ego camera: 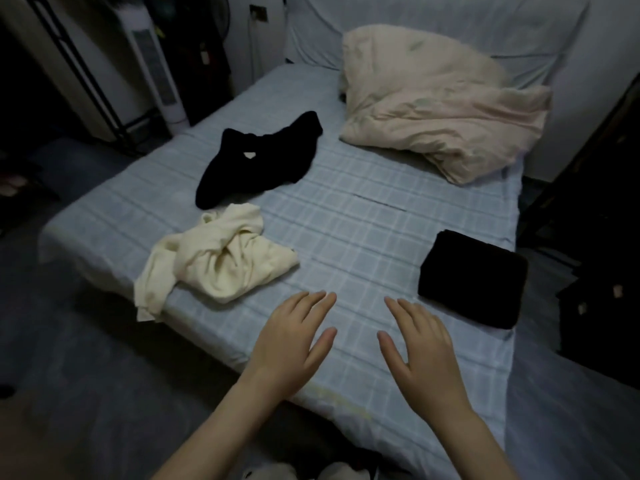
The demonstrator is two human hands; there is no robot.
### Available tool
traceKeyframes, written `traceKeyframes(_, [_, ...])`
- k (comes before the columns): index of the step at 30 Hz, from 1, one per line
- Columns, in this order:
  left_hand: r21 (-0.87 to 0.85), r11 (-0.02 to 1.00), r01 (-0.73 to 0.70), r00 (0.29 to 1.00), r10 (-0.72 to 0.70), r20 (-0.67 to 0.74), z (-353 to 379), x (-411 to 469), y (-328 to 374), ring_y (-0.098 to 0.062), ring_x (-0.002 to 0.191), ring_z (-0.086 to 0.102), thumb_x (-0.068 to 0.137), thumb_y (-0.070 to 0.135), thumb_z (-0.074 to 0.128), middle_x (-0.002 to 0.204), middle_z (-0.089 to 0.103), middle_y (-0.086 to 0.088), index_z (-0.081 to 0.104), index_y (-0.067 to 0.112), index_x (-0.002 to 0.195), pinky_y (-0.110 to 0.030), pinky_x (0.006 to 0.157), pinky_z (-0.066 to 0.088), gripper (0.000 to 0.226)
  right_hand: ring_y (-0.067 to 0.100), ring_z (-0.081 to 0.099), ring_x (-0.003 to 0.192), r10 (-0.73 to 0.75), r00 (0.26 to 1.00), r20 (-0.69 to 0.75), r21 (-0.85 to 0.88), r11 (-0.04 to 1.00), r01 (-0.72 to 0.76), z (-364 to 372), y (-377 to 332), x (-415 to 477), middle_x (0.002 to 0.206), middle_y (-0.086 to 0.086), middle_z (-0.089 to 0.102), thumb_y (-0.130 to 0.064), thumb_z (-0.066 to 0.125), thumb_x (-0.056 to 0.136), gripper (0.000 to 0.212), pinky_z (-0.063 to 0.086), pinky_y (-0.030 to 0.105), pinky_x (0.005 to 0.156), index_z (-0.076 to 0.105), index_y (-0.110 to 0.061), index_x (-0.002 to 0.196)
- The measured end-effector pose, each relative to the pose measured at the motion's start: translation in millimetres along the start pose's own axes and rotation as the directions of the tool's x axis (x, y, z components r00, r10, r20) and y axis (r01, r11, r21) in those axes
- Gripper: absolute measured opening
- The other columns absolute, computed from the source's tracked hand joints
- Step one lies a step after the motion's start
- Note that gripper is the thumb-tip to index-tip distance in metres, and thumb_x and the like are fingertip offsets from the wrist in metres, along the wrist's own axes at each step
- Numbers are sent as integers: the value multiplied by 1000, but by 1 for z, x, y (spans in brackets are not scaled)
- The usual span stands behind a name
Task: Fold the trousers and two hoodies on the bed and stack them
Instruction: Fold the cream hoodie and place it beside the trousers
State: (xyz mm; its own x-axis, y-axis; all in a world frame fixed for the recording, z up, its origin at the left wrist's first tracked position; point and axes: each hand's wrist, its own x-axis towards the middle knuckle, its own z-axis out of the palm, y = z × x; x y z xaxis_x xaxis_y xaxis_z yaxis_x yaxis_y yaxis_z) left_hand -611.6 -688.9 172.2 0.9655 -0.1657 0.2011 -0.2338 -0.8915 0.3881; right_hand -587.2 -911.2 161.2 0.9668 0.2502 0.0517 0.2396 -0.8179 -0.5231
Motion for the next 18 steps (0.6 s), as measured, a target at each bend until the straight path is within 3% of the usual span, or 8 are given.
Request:
traceKeyframes(7, [7,994,112,990,-113,81,-23,-88,-77,-18,135,44,100,41,43,145,50,1,45,18,146,-32,114,31,51,19,38,141,0,999,46,-5,1000,0,68,-80,-25,150,-3,47,-49,40,102,53,28,43,117,42,-26,149])
traceKeyframes(9, [20,989,145,985,-147,93,-38,-115,-105,-19,134,45,100,41,43,144,51,1,46,18,145,-35,113,34,51,19,40,139,16,997,72,19,1000,-17,91,-108,-33,148,-2,48,-46,46,100,52,31,43,115,42,-27,149])
traceKeyframes(12, [18,975,220,974,-221,41,-71,-148,-149,-23,123,55,96,38,48,133,60,-3,55,13,138,-37,104,44,49,19,42,137,-11,995,103,39,999,7,120,-152,-33,146,-2,50,-44,47,99,52,33,44,113,44,-25,148])
traceKeyframes(18, [8,937,350,936,-349,-41,-124,-183,-219,-22,125,53,95,47,33,134,59,-3,55,12,138,-37,103,43,60,15,48,129,-90,992,91,72,994,84,157,-232,-10,139,-5,54,-51,38,98,56,39,40,108,49,-23,145])
